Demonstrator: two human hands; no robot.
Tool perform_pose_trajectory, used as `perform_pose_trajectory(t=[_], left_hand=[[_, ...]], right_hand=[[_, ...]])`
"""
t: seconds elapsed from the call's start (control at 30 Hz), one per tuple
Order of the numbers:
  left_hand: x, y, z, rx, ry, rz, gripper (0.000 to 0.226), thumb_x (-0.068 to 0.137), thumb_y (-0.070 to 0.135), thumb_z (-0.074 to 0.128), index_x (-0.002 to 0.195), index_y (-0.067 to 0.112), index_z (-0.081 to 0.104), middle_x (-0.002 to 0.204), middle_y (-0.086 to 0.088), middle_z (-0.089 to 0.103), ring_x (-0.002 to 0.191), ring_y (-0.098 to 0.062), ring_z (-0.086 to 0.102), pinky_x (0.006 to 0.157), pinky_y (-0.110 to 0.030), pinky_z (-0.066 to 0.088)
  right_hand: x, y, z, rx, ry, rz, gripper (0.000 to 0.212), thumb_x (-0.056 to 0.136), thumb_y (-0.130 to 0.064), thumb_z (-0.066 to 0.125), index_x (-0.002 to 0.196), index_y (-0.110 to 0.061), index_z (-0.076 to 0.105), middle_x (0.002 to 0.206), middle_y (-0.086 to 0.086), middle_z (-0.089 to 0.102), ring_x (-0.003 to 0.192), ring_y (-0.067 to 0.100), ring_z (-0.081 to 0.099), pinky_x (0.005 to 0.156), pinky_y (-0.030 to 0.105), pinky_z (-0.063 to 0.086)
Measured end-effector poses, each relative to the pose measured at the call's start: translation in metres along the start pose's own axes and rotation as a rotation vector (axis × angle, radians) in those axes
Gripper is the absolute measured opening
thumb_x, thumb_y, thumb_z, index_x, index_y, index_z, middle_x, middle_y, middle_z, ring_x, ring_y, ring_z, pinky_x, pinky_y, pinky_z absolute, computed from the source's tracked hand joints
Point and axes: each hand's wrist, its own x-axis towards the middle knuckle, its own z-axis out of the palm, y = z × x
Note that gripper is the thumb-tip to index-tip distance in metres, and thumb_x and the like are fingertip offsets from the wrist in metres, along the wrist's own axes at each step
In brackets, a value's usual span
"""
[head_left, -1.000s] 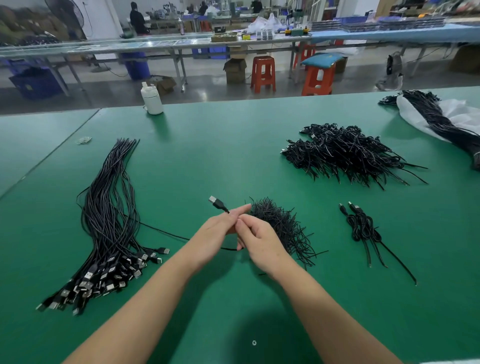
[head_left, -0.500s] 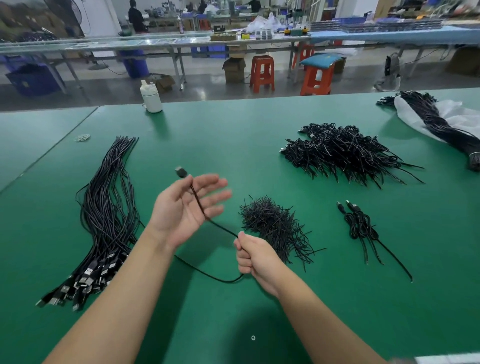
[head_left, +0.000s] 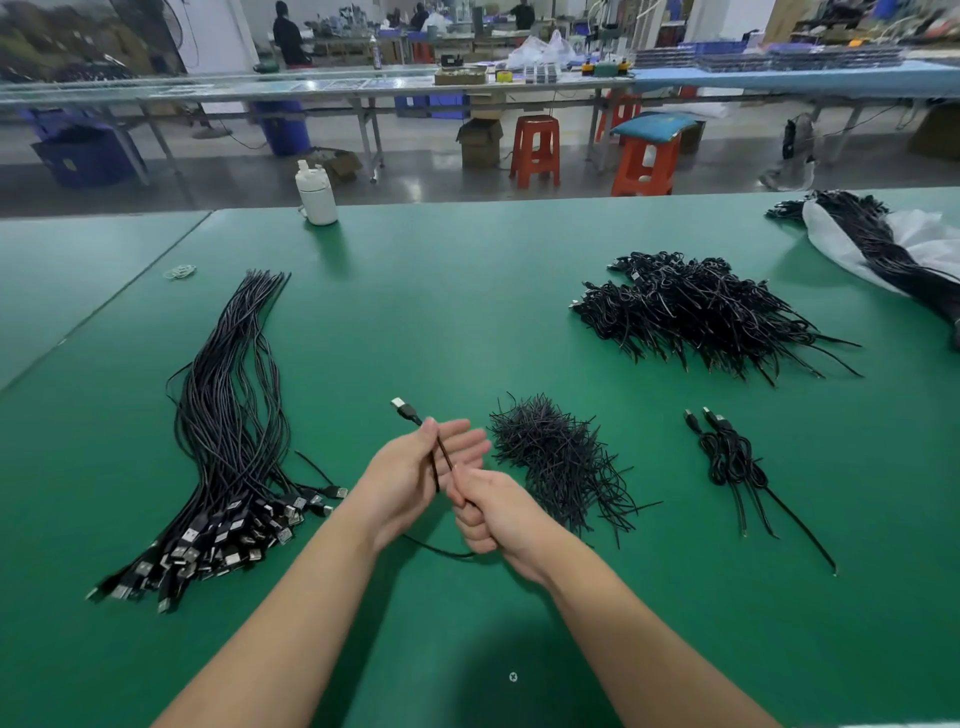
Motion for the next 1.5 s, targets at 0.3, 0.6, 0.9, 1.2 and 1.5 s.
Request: perform_pose_trajectory(t=[0.3, 0.6, 0.9, 1.2, 1.5], left_hand=[[-0.009, 0.043, -0.002, -0.123, -0.209, -0.012, 0.032, 0.1, 0.023, 0.042, 0.088, 0.007, 0.066, 0.052, 0.003, 0.05, 0.03, -0.006, 0.033, 0.034, -0.017, 0.03], [-0.015, 0.027, -0.016, 0.854, -0.264, -0.274, 0.04, 0.108, 0.024, 0.035, 0.117, -0.005, 0.061, 0.104, -0.021, 0.073, 0.084, -0.03, 0.074, 0.066, -0.03, 0.059], [0.011, 0.027, 0.001, -0.305, 0.095, 0.014, 0.033, 0.106, 0.024, 0.036, 0.103, 0.001, 0.059, 0.071, -0.002, 0.07, 0.042, -0.005, 0.054, 0.037, -0.016, 0.04], [-0.018, 0.058, -0.012, 0.836, -0.723, -0.179, 0.04, 0.105, 0.024, 0.04, 0.103, -0.003, 0.069, 0.062, -0.001, 0.07, 0.033, -0.005, 0.033, 0.044, -0.021, 0.027], [-0.004, 0.025, 0.0, 0.561, 0.013, 0.07, 0.03, 0.107, 0.015, 0.037, 0.107, 0.001, 0.064, 0.097, -0.016, 0.073, 0.071, -0.016, 0.072, 0.061, -0.025, 0.057]], right_hand=[[-0.003, 0.004, -0.013, 0.493, -0.078, 0.097, 0.044, 0.1, -0.036, 0.045, 0.058, -0.021, 0.044, 0.047, -0.007, 0.018, 0.042, 0.01, 0.012, 0.039, 0.022, 0.015], [-0.001, -0.014, -0.018, 0.592, -0.046, 0.059, 0.039, 0.101, -0.033, 0.042, 0.066, -0.018, 0.049, 0.048, -0.008, 0.021, 0.044, 0.01, 0.009, 0.039, 0.021, 0.011], [-0.002, 0.014, 0.004, 0.314, -0.047, 0.087, 0.038, 0.105, -0.036, 0.042, 0.07, -0.019, 0.046, 0.054, -0.005, 0.016, 0.043, 0.008, 0.012, 0.041, 0.021, 0.01], [0.003, -0.023, -0.022, 0.373, -0.017, 0.085, 0.04, 0.103, -0.031, 0.042, 0.067, -0.017, 0.055, 0.049, -0.008, 0.024, 0.038, 0.005, 0.016, 0.037, 0.02, 0.012], [-0.007, -0.037, -0.01, -0.032, 0.032, -0.068, 0.03, 0.106, -0.024, 0.039, 0.079, -0.018, 0.05, 0.055, -0.007, 0.03, 0.048, 0.008, 0.018, 0.045, 0.022, 0.012]])
